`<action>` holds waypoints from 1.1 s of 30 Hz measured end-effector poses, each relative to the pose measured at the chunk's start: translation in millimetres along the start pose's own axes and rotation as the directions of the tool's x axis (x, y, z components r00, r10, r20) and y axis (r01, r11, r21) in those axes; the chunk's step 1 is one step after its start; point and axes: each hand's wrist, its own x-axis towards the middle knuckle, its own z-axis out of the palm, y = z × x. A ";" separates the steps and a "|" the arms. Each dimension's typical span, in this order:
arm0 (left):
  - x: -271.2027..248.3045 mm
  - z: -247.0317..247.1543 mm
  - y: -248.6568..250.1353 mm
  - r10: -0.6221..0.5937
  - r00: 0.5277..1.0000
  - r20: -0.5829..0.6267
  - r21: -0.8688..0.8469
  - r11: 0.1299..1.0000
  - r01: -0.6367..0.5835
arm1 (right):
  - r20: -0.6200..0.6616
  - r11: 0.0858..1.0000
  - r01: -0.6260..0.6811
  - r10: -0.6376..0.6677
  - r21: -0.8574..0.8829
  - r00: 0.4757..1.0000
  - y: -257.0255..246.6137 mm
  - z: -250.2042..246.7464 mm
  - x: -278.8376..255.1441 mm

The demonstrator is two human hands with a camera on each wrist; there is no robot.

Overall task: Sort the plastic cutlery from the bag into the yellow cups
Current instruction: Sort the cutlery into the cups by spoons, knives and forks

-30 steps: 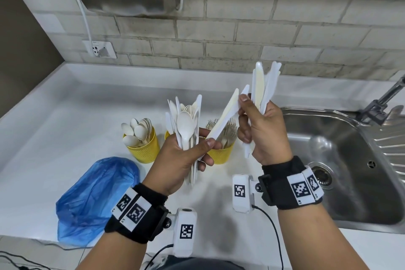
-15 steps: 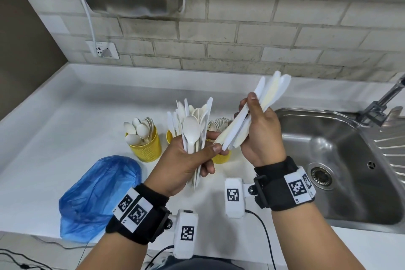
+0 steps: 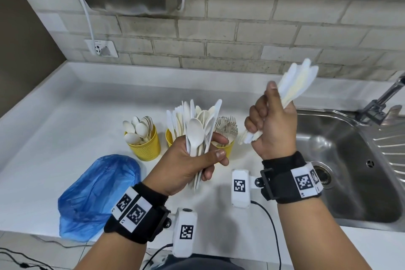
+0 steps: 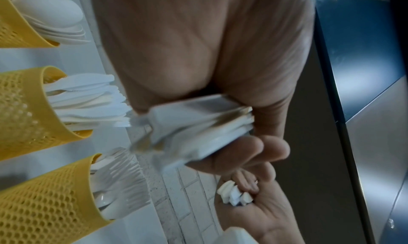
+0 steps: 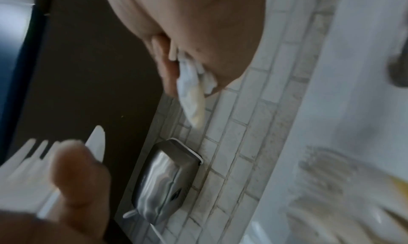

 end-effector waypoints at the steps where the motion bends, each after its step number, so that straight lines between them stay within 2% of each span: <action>1: 0.3 0.2 0.2 0.003 1.000 0.001 0.015 1.000 -0.003 | 0.088 0.998 0.013 -0.007 -0.066 0.996 -2.1 1.2 -3.4; 4: 1.7 -0.2 0.2 0.010 1.000 -0.003 0.068 0.998 -0.010 | 0.324 0.948 0.078 0.028 -0.308 0.946 -7.7 3.0 -13.3; 6: 3.0 -1.5 0.2 0.013 1.000 -0.011 0.103 0.995 -0.012 | 0.405 0.888 0.131 0.066 -0.440 0.912 -9.9 4.6 -17.3; 9: 4.1 -2.8 0.4 0.013 1.000 -0.025 0.159 0.987 -0.009 | 0.412 0.811 0.184 0.076 -0.556 0.908 -11.7 7.6 -20.2; 14: 5.4 -5.0 -0.7 0.009 0.999 -0.051 0.274 0.962 0.005 | 0.425 0.718 0.256 0.062 -0.647 0.903 -14.1 7.0 -18.3; 20: 8.1 -7.5 -3.1 0.008 0.997 -0.080 0.280 0.960 0.015 | 0.468 0.615 0.372 -0.006 -0.695 0.884 -10.3 6.6 -11.8; 25: 8.3 -11.6 -5.7 0.025 0.991 -0.130 0.275 0.961 0.011 | 0.387 0.655 0.356 -0.105 -0.667 0.916 -12.5 4.9 -5.8; 30: 8.4 -10.7 -4.8 0.106 0.974 -0.201 0.226 0.972 -0.059 | 0.254 0.783 0.294 -0.179 -0.549 0.950 -17.1 1.2 1.8; 33: 11.2 -9.5 -4.0 0.141 0.947 -0.288 0.154 0.983 -0.099 | 0.156 0.843 0.269 -0.221 -0.465 0.963 -16.8 0.7 2.5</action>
